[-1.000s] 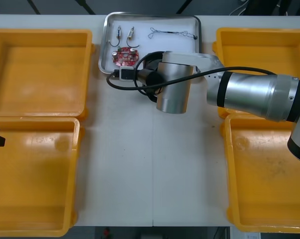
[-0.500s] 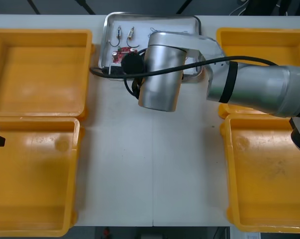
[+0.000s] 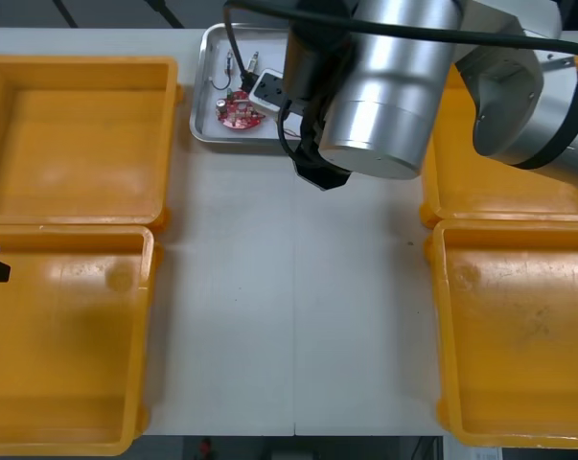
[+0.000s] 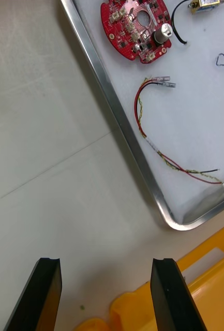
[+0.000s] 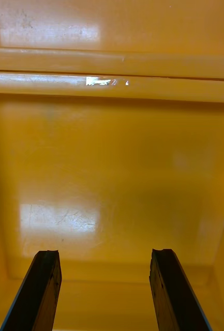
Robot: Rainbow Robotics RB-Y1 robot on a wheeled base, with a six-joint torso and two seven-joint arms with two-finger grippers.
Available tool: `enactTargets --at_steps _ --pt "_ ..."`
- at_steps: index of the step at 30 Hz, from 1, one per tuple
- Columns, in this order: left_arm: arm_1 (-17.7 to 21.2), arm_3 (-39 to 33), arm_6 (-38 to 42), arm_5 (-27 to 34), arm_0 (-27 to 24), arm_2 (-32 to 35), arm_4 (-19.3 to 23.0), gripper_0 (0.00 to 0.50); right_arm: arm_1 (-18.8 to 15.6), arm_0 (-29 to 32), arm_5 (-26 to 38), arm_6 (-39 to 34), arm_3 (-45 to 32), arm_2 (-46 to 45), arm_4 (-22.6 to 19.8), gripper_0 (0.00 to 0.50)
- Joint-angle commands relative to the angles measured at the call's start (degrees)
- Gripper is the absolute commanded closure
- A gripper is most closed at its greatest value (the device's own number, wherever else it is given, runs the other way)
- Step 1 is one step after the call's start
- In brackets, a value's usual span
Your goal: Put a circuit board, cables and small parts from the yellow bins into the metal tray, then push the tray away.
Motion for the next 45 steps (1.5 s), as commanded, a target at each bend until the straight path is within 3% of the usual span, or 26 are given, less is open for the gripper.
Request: enactTargets --at_steps 1,10,21,31,40,45 --pt "2.4 -1.5 -0.8 -0.5 1.1 1.5 0.4 0.0 -5.5 4.0 2.1 -7.1 -5.9 -6.3 -3.6 0.0" --pt "2.4 -1.5 -0.8 -0.5 1.1 1.5 0.4 0.0 -14.9 11.0 2.8 -19.4 -12.2 -11.4 -9.1 0.0" --pt "2.4 -1.5 -0.8 -0.5 1.1 1.5 0.4 0.0 -22.0 23.1 3.0 -23.9 -12.8 -25.4 -18.0 0.0" --pt "2.4 -1.5 -0.8 -0.5 1.1 1.5 0.4 0.0 -25.0 37.4 5.4 -24.7 -14.3 -39.7 -19.9 0.0" --pt "2.4 -1.5 -0.8 -0.5 1.1 1.5 0.4 0.0 -25.1 50.7 6.5 -24.1 -14.4 -53.9 -19.8 0.0" --pt "2.4 -1.5 -0.8 -0.5 1.1 1.5 0.4 0.0 -25.1 55.3 6.4 -23.4 -14.2 -58.2 -19.3 0.0"
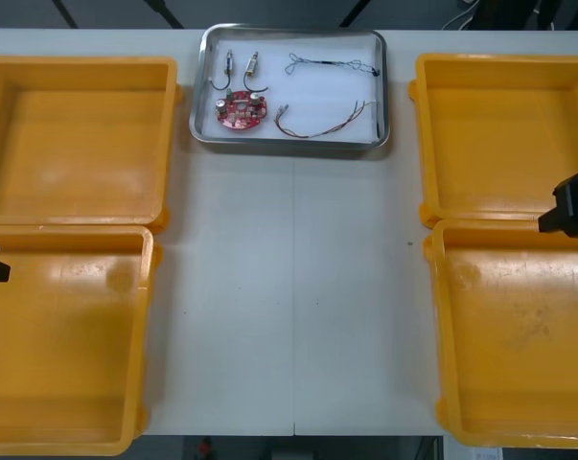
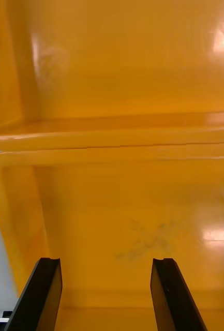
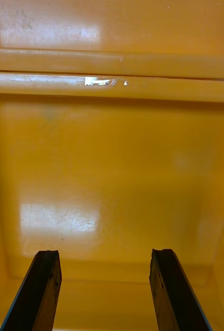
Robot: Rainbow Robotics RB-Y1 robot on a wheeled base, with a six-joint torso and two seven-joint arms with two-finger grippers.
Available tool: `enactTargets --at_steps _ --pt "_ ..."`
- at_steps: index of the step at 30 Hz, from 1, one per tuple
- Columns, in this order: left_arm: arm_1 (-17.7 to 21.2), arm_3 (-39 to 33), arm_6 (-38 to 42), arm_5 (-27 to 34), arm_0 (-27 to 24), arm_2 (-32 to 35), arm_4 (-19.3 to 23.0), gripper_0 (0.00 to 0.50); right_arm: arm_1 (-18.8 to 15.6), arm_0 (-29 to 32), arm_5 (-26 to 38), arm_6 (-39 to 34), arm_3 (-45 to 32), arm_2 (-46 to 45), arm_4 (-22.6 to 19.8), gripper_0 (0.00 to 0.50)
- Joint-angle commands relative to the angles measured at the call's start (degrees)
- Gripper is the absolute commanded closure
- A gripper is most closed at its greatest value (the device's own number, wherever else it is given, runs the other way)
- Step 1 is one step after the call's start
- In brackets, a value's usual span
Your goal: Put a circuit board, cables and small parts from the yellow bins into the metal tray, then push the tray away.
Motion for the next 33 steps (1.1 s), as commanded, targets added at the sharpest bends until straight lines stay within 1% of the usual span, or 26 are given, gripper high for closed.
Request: enactTargets --at_steps 1,3,5,7,14,22,25,28,33 --pt "2.4 -1.4 -0.8 -0.5 1.1 1.5 0.4 0.0 -2.3 4.1 0.2 -0.3 -1.4 -4.6 0.8 0.0" --pt "2.4 -1.4 -0.8 -0.5 1.1 1.5 0.4 0.0 -2.2 4.8 0.2 -0.1 -1.3 -4.7 1.8 0.0" --pt "2.4 -1.4 -0.8 -0.5 1.1 1.5 0.4 0.0 -2.1 5.6 0.0 0.1 -1.2 -4.7 3.6 0.0" --pt "2.4 -1.4 -0.8 -0.5 1.1 1.5 0.4 0.0 -1.7 5.9 -0.4 0.4 -0.6 -4.7 3.9 0.0" --pt "2.4 -1.4 -0.8 -0.5 1.1 1.5 0.4 0.0 0.1 5.9 -3.5 2.3 3.2 -4.7 3.1 0.0" --pt "2.4 -1.4 -0.8 -0.5 1.1 1.5 0.4 0.0 1.1 5.9 -4.0 5.1 3.4 -4.5 3.5 0.0" --pt "2.4 -1.4 -0.8 -0.5 1.1 1.5 0.4 0.0 1.3 5.8 -4.7 8.8 3.4 -4.4 3.4 0.0" --pt "2.4 -1.4 -0.8 -0.5 1.1 1.5 0.4 0.0 1.7 5.9 -4.7 10.8 3.4 -4.5 3.8 0.0" --pt "2.4 -1.4 -0.8 -0.5 1.1 1.5 0.4 0.0 2.2 5.9 -4.5 11.0 3.4 -4.4 3.4 0.0"
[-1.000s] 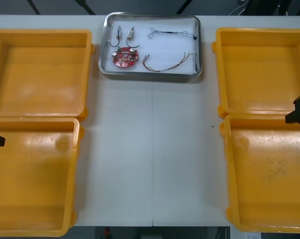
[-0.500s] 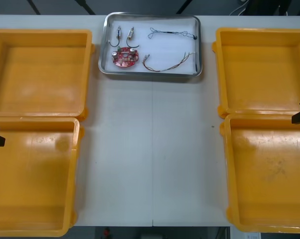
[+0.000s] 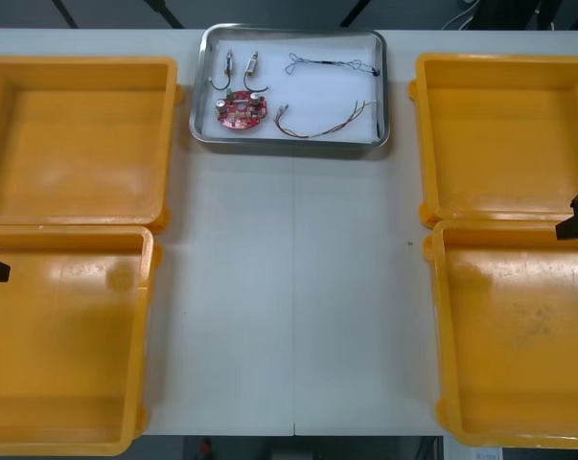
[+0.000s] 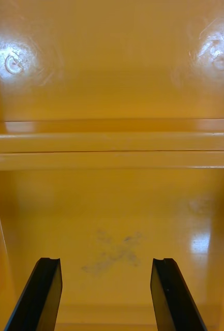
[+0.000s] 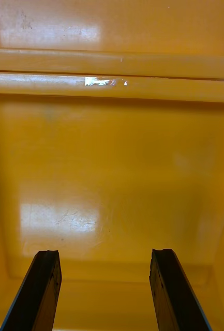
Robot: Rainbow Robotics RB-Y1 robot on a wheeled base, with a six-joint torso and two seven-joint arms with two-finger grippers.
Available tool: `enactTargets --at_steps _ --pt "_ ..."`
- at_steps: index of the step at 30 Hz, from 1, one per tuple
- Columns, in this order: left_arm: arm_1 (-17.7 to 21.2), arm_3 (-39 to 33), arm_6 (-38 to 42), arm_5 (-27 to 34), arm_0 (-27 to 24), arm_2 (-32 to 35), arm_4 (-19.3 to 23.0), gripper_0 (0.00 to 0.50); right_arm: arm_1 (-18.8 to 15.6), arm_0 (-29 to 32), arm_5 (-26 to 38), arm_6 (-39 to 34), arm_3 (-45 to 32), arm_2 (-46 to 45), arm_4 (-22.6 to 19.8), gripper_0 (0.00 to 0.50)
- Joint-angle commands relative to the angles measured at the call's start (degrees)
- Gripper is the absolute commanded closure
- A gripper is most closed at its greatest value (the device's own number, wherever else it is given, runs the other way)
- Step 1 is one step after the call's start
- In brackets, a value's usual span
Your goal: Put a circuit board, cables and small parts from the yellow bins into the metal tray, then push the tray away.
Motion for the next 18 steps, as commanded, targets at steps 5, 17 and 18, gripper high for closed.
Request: enactTargets --at_steps 5,17,18 --pt "2.4 -1.4 -0.8 -0.5 1.1 1.5 0.4 0.0 1.1 0.5 0.1 1.1 -0.2 -1.1 0.2 0.0" --pt "2.4 -1.4 -0.8 -0.5 1.1 1.5 0.4 0.0 1.1 0.5 0.1 1.1 -0.2 -1.1 0.2 0.0" --pt "2.4 -1.4 -0.8 -0.5 1.1 1.5 0.4 0.0 1.1 0.5 0.1 1.1 -0.2 -1.1 0.2 0.0"
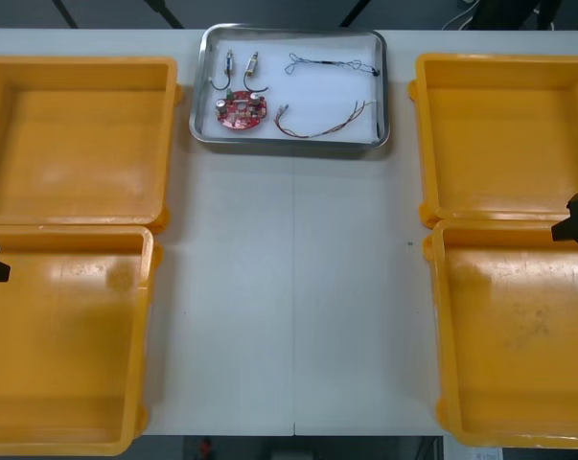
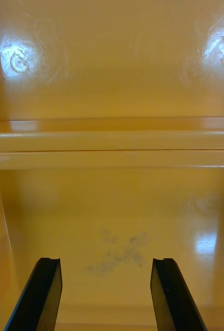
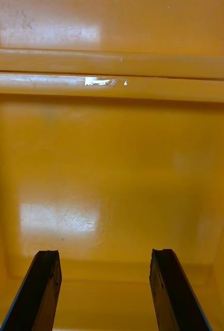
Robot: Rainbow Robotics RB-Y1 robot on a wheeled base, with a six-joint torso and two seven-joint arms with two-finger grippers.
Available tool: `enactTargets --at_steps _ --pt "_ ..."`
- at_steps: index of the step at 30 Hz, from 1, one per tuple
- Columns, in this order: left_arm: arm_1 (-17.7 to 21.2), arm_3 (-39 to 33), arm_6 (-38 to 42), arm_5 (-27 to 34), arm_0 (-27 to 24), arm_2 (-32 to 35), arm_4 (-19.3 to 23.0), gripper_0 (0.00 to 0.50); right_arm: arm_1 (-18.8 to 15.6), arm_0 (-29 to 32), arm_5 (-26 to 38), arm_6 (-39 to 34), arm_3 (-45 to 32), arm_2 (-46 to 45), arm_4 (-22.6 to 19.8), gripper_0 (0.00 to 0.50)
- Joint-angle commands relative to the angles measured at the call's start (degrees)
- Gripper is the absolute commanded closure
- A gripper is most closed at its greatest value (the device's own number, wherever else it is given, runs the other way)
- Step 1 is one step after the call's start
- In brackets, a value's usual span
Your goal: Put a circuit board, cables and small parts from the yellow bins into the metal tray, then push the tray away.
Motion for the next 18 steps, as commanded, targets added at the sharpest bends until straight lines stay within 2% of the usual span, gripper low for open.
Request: enactTargets --at_steps 1,18 --pt "2.4 -1.4 -0.8 -0.5 1.1 1.5 0.4 0.0 0.4 0.5 0.1 1.1 -0.3 -1.1 0.2 0.0" --pt "2.4 -1.4 -0.8 -0.5 1.1 1.5 0.4 0.0 0.4 0.5 0.1 1.1 -0.3 -1.1 0.2 0.0"
